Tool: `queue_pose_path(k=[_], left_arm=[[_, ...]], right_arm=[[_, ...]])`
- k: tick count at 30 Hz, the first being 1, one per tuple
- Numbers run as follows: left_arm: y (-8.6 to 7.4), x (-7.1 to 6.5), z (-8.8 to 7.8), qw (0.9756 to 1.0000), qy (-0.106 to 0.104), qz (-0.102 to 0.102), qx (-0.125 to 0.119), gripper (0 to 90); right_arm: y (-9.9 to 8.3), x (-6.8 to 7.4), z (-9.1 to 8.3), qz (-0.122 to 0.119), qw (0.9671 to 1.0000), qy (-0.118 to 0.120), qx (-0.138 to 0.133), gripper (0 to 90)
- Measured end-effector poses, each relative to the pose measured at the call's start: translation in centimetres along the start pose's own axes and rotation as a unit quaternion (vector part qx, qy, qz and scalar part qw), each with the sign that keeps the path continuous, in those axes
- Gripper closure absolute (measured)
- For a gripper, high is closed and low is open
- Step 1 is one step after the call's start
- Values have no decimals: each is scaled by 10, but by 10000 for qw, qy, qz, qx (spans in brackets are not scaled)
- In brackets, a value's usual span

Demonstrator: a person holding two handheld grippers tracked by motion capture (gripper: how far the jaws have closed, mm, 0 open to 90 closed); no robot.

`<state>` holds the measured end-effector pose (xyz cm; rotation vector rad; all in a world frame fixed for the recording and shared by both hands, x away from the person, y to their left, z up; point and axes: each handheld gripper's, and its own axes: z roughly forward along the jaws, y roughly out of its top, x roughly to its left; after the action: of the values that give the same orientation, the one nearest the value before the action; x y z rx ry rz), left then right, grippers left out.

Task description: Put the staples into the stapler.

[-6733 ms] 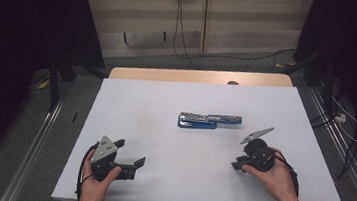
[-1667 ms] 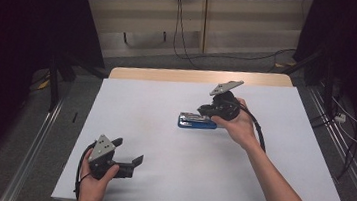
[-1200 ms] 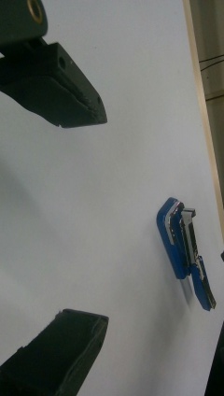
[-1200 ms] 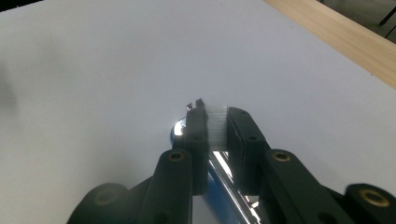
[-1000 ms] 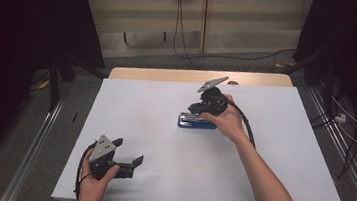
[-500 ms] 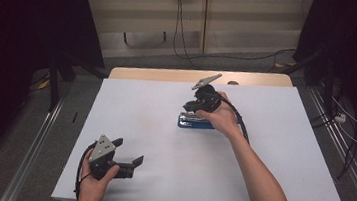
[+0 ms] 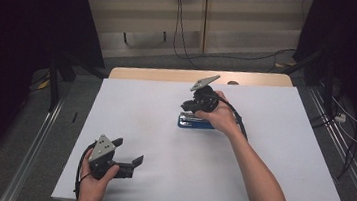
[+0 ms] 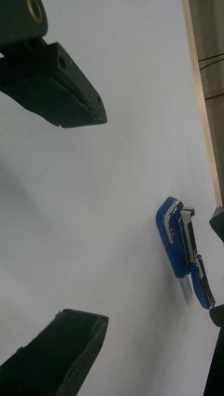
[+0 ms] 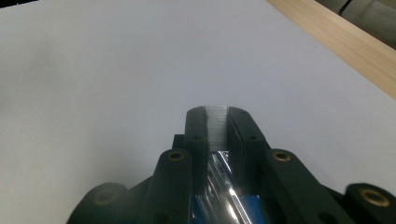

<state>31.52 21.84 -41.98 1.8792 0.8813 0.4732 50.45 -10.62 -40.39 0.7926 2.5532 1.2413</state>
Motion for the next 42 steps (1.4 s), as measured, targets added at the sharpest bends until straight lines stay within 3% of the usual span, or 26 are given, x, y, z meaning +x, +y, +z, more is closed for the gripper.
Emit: queue_pose_path(k=[10, 23, 37, 42], left_arm=[[0, 0, 0, 10000, -13, 19, 10, 46], [0, 0, 0, 10000, -13, 8, 9, 47], [-1, 0, 0, 10000, -7, 11, 25, 47], [-1, 0, 0, 10000, -19, 24, 25, 47]], right_arm=[[-2, -6, 7, -263, 9995, 184, 53, 791], [-1, -12, 5, -382, 9984, 394, 120, 791], [-1, -16, -1, -802, 9955, 447, 238, 791], [-2, -17, 0, -900, 9938, 574, 317, 791]])
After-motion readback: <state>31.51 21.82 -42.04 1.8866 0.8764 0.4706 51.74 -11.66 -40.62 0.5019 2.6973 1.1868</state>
